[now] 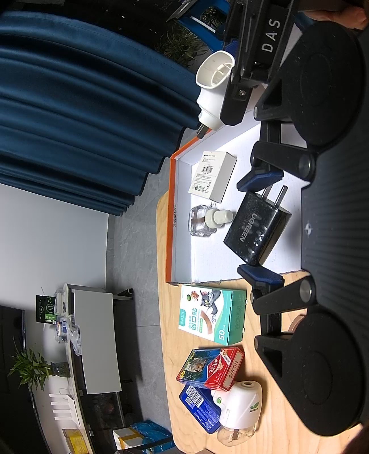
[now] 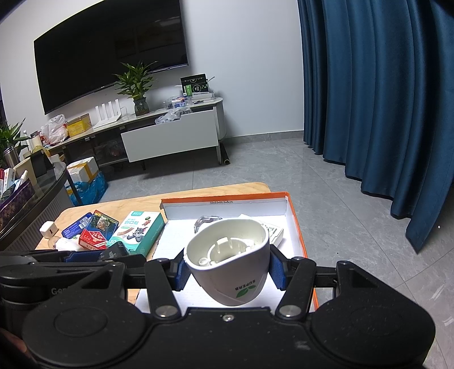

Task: Organize rigid objects
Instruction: 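Keep the black charger and white diffuser held above the open white box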

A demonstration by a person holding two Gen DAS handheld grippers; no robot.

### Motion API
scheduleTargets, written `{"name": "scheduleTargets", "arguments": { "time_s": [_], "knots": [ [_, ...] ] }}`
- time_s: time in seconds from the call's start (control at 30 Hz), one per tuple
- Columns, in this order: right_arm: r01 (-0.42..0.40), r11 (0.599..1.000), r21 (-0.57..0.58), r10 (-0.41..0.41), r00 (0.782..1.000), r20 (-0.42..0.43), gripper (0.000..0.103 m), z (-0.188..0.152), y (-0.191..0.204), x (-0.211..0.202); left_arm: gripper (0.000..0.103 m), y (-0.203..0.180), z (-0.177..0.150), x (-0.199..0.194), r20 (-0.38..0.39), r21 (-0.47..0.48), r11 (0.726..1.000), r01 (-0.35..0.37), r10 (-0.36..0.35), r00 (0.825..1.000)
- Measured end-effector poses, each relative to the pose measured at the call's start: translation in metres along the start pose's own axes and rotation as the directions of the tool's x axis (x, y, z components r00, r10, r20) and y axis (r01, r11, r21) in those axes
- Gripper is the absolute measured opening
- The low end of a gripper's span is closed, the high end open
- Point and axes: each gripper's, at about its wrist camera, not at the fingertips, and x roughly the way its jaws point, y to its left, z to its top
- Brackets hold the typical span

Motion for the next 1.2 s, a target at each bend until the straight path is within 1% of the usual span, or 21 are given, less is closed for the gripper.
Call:
{"name": "scheduleTargets", "arguments": {
  "time_s": [1.2],
  "knots": [
    [0.002, 1.0, -0.004, -0.002, 1.0, -0.007, 0.067, -0.0018, 0.0012, 0.0041, 0.057, -0.0014, 0.0007, 0.0004, -0.001, 0.0, 1.0, -0.002, 0.002, 1.0]
  ]
}}
